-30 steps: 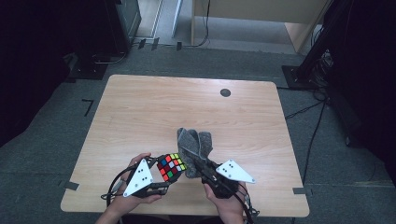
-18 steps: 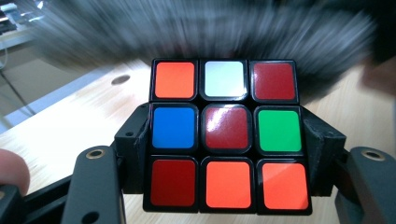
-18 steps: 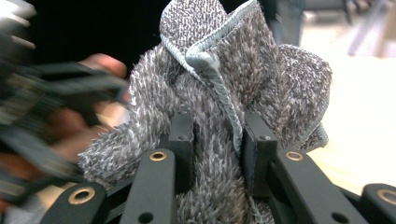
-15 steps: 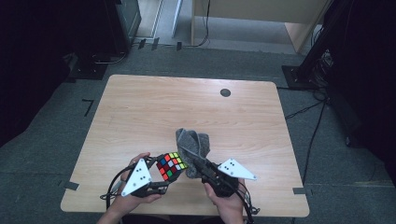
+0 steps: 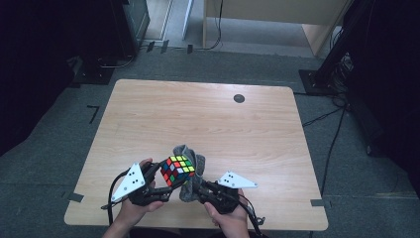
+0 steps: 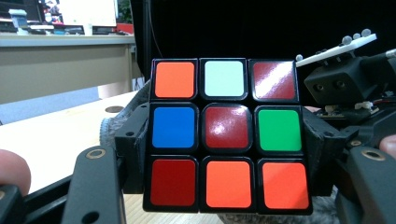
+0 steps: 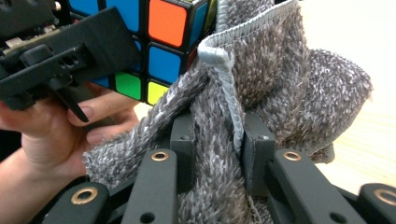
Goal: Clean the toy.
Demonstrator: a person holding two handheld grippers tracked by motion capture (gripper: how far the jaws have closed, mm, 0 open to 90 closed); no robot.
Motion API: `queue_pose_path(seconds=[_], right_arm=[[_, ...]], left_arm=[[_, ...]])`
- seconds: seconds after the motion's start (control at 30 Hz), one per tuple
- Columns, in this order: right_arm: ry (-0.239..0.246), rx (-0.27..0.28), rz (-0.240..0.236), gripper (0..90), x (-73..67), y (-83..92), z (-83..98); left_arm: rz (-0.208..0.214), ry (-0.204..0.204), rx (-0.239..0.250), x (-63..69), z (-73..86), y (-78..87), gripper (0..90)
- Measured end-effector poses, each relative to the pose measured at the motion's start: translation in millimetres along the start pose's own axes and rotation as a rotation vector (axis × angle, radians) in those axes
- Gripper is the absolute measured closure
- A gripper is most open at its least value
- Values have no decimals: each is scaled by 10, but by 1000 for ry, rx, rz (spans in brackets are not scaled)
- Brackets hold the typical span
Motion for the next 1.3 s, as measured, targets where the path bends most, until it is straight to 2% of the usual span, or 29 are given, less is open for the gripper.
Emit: queue_pose_path(seconds=[0.07, 0.2, 0.3, 0.4, 0.47, 0.53, 0.63, 0.67, 0.73, 0.83, 0.9, 0.97, 1.03, 1.13, 1.3], right_arm=[[-6, 24, 2, 719, 3, 56, -67], [0, 112, -20, 720, 19, 216, -188], [28, 86, -38, 722, 24, 171, -143], [56, 14, -53, 722, 28, 73, -66], [74, -10, -50, 722, 19, 44, -42], [85, 15, -43, 722, 10, 83, -83], [62, 117, -52, 722, 17, 214, -183], [70, 132, -50, 722, 17, 228, -193], [85, 104, -47, 721, 14, 192, -161], [96, 32, -49, 720, -1, 68, -49], [125, 2, -40, 720, -18, 19, -8], [122, 18, -36, 721, -14, 52, -48], [79, 80, -53, 722, 20, 151, -137], [73, 128, -55, 722, 40, 226, -189], [94, 65, -84, 722, 39, 100, -66]], left_arm=[[4, 3, -1, -4, 7, 2, 342], [7, 9, -4, -11, 15, -3, 343], [5, 25, -6, -28, 15, -2, 342], [3, 37, 0, -49, 14, 14, 342], [3, 33, 2, -57, 11, 24, 342], [-1, 36, 7, -60, 9, 28, 342], [1, 32, -5, -58, 18, 25, 342], [2, 35, -5, -58, 18, 23, 342], [3, 41, 0, -60, 11, 23, 342], [-1, 43, 5, -67, -4, 36, 342], [-6, 41, 4, -77, -6, 45, 342], [-5, 46, 4, -82, -2, 47, 342], [5, 42, -4, -69, 5, 33, 342], [19, 37, -12, -40, 12, 6, 342], [16, 54, 0, -71, -6, 36, 341]])
Point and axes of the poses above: each handheld gripper's, and its own axes: y roughly backward along the jaws, z roughly out of its underside, x roughly to its right, the point moved 1 cm from there along -y, roughly forward along the jaws, and after that the axes turned 15 degrees about -y, right-handed, at the moved point
